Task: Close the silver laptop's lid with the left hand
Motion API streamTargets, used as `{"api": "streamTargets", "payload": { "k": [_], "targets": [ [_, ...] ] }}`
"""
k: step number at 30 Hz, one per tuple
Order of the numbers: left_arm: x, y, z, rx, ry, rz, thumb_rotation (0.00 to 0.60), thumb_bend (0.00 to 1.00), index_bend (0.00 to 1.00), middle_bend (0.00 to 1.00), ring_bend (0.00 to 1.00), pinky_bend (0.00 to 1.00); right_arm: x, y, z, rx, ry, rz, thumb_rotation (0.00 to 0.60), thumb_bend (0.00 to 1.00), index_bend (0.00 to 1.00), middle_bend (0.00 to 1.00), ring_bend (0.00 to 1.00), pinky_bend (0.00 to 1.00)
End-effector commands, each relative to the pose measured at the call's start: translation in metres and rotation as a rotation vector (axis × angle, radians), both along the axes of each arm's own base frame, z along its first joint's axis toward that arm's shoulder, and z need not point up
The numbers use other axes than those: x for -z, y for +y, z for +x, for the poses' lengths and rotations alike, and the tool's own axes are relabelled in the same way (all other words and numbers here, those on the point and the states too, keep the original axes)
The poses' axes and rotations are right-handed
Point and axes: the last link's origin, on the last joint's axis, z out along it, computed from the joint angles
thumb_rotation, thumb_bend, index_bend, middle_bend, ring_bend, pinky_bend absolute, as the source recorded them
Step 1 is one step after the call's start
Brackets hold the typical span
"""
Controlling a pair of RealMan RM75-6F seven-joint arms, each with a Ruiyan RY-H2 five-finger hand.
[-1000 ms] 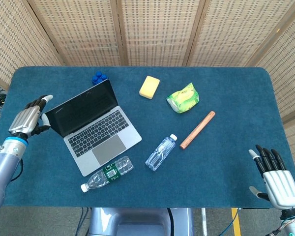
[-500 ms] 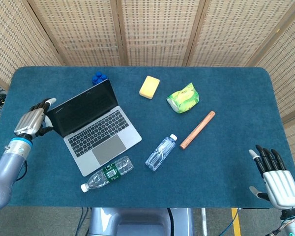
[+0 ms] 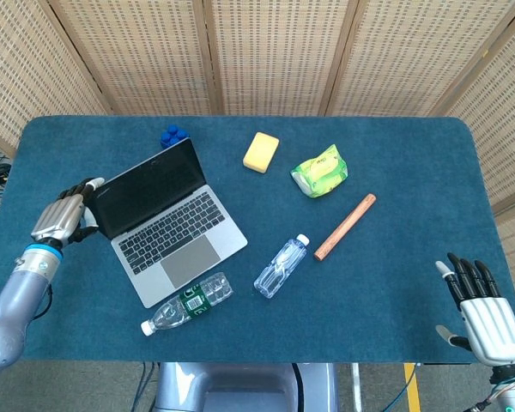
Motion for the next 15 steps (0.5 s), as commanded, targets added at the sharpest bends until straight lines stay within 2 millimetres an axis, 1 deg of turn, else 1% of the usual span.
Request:
{"api": "streamTargets", "payload": {
  "k": [1, 4, 9, 15],
  "targets": [
    [0.0000, -0.0001, 0.0015, 0.004, -0.001, 0.002, 0.600, 1.00, 0.03, 0.00, 0.00, 0.00, 0.0001, -0.0001, 0.0002, -0.002, 0.000, 0.000, 0.600, 0.00, 0.00, 0.00, 0.00, 0.00],
    [0.0002, -0.0012, 0.0048, 0.013, -0.007, 0.005, 0.600, 1.00, 0.06, 0.03, 0.04, 0.01, 0.0004, 0.0000, 0.0004, -0.004, 0.000, -0.001, 0.600, 0.00, 0.00, 0.00, 0.00, 0.00],
    [0.0018, -0.0026, 0.0066, 0.019, -0.027, 0.006, 0.600, 1.00, 0.12, 0.10, 0.10, 0.07, 0.0002, 0.0006, 0.0005, -0.006, -0.001, -0.003, 0.600, 0.00, 0.00, 0.00, 0.00, 0.00],
    [0.0026, -0.0026, 0.0064, 0.022, -0.041, 0.007, 0.600, 1.00, 0.15, 0.13, 0.13, 0.10, -0.0002, 0.0004, 0.0003, -0.005, -0.003, -0.003, 0.600, 0.00, 0.00, 0.00, 0.00, 0.00]
  ]
}}
